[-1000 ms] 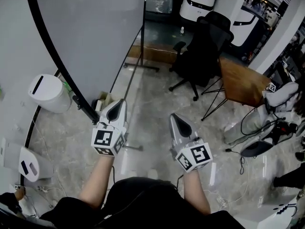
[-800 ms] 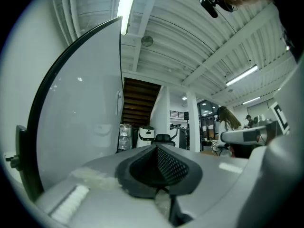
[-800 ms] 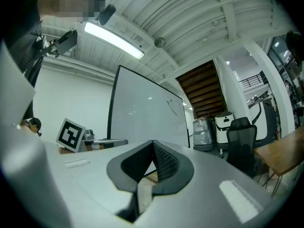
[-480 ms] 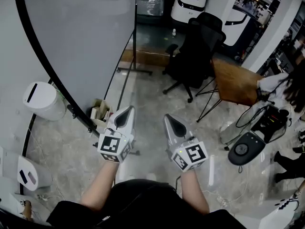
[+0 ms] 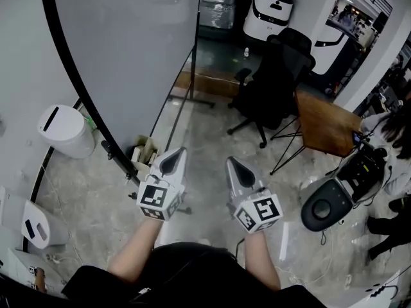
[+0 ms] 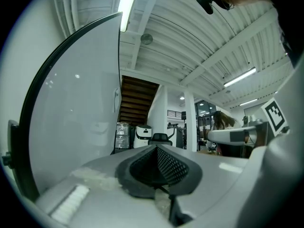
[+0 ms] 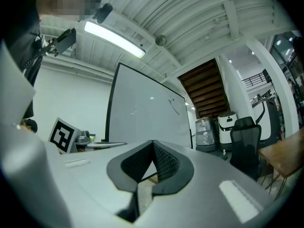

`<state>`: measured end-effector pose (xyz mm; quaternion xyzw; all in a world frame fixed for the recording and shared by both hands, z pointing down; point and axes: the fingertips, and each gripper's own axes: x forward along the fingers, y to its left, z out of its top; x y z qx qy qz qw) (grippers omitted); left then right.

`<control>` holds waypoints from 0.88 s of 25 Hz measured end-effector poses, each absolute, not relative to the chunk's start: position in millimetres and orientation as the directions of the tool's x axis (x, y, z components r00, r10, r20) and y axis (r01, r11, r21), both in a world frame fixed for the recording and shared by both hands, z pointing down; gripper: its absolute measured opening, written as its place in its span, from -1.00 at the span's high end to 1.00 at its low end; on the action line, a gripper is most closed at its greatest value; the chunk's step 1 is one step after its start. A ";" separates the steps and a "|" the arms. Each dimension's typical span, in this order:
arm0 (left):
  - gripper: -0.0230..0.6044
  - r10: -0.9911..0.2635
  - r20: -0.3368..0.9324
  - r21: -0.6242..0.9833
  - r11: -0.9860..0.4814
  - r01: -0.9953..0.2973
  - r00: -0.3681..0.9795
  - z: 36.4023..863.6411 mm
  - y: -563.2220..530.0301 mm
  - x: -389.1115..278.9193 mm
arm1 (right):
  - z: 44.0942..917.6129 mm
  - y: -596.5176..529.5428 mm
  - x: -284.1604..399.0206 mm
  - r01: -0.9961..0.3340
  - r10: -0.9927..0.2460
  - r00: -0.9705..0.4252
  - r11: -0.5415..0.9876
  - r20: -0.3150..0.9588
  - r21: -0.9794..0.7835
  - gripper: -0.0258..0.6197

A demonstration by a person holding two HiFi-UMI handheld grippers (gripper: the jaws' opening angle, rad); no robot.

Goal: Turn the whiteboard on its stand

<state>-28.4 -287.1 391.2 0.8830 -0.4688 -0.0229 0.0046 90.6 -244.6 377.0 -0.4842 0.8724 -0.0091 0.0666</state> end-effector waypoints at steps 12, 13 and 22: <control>0.92 -0.863 -0.031 0.039 -0.505 -0.862 0.504 401.4 -297.2 -71.4 | 382.1 -260.9 67.7 -0.832 -0.833 -0.545 0.552 -0.095 -0.063 0.91; 0.92 -0.870 -0.030 0.043 -0.494 -0.869 0.493 401.2 -298.1 -76.1 | 382.7 -261.8 66.6 -0.831 -0.832 -0.547 0.553 -0.094 -0.061 0.91; 0.92 -0.887 0.000 0.040 -0.462 -0.886 0.462 422.4 -304.3 -95.7 | 387.9 -271.1 57.7 -0.827 -0.828 -0.554 0.559 -0.087 -0.059 0.91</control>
